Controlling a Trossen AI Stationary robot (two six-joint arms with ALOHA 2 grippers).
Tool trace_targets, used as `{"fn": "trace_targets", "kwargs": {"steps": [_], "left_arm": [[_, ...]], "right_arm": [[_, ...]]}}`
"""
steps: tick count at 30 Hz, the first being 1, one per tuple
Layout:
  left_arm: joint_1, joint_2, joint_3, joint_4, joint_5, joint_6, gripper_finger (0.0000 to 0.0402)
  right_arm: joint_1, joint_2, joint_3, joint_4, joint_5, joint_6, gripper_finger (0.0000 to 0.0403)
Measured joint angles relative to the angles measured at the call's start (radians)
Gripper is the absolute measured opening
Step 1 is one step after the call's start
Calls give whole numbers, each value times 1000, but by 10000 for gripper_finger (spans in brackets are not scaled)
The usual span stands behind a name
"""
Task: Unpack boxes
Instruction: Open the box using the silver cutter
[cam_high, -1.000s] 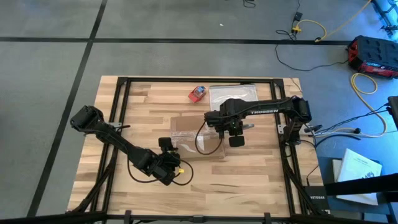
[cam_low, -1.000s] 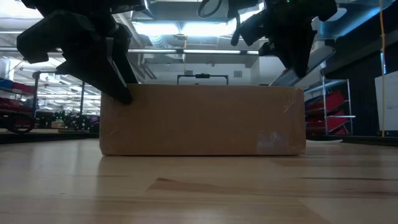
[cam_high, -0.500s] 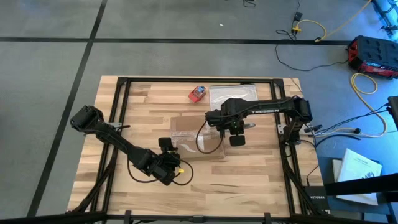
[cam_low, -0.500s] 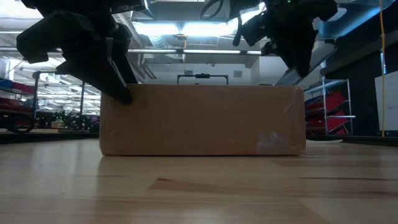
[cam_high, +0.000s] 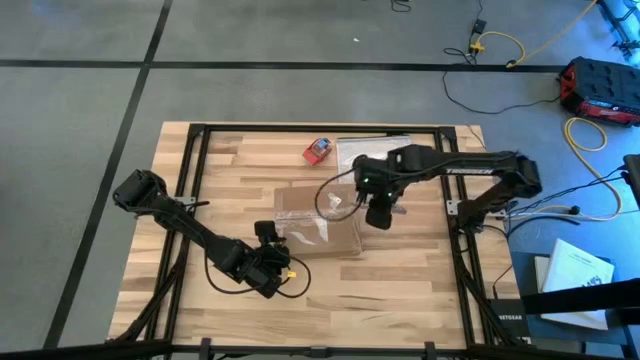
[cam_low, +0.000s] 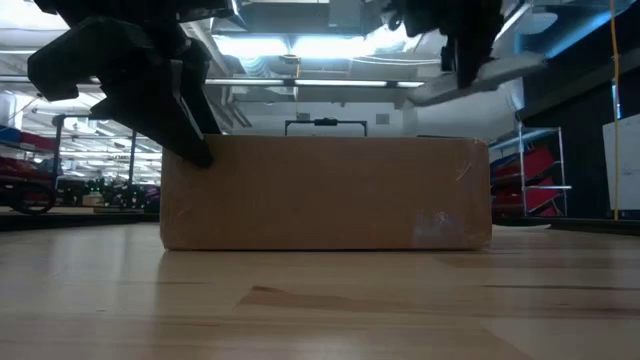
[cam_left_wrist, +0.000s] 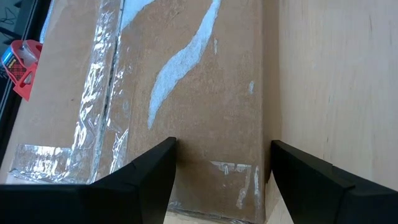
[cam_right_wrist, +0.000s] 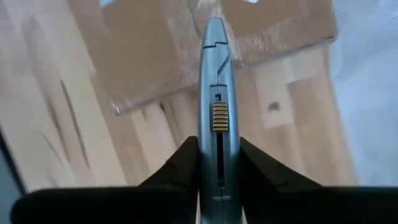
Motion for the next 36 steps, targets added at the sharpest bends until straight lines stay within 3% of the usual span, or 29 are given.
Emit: {"fn": "trace_targets", "kwargs": {"steps": [8, 17, 30, 36], "left_arm": [[-14, -2, 1, 0, 49, 2, 235], [-45, -2, 1, 4, 67, -8, 235], [-48, -2, 1, 4, 106, 93, 235], [-49, -2, 1, -1, 124, 99, 235]], "right_arm": [[-38, -134, -244, 207, -76, 172, 63], [-51, -209, -265, 234, -89, 240, 63], [-196, -214, -271, 379, -344, 230, 63], [-206, -288, -426, 471, -373, 266, 63]]}}
